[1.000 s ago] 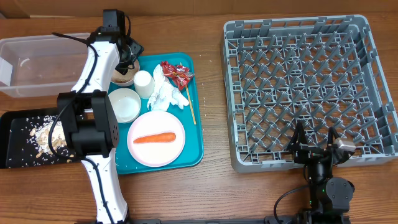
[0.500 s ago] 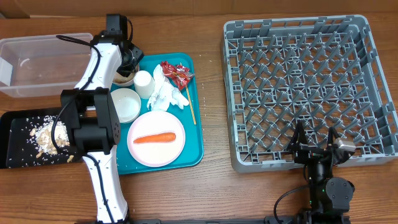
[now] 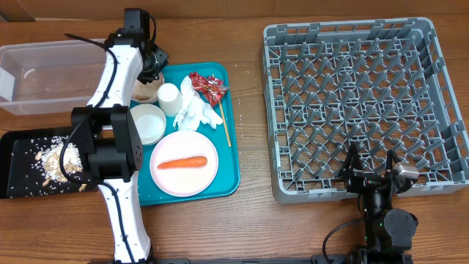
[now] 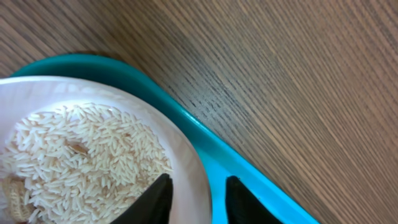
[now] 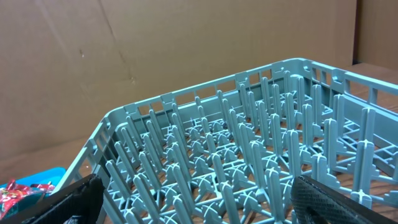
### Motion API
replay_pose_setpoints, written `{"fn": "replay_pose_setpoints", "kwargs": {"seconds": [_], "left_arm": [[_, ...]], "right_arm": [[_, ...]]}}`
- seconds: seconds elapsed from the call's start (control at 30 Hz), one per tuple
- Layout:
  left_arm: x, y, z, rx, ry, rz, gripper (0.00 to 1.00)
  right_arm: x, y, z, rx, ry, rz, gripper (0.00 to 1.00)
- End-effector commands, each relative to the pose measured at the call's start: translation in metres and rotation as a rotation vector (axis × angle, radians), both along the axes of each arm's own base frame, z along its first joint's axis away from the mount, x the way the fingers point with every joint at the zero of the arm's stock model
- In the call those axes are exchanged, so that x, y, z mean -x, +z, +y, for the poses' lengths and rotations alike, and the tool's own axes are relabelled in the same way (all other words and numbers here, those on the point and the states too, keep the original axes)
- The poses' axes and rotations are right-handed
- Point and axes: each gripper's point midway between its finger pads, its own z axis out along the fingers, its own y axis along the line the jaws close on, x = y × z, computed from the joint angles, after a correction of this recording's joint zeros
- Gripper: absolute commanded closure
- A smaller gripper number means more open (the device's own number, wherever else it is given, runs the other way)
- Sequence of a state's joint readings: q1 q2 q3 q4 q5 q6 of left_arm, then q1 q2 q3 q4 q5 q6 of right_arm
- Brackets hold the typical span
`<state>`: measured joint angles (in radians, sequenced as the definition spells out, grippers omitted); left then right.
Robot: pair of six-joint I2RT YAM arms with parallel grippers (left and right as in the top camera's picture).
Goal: Sort waste into correct bins and load items into the dishwasher rack
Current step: 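Grasp the pink bowl with the left gripper and lift it, then move the pink bowl with the left gripper over the black tray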
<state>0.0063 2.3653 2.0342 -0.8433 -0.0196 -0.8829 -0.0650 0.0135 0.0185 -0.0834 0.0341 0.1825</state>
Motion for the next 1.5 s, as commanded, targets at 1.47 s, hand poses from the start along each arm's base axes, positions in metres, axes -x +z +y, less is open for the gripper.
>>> {"fn": "replay_pose_setpoints", "kwargs": {"seconds": [1.47], "left_arm": [[-0.008, 0.121, -0.018, -0.022, -0.121, -0.092, 0.96]], "right_arm": [[0.000, -0.002, -0.003, 0.005, -0.014, -0.004, 0.00]]}}
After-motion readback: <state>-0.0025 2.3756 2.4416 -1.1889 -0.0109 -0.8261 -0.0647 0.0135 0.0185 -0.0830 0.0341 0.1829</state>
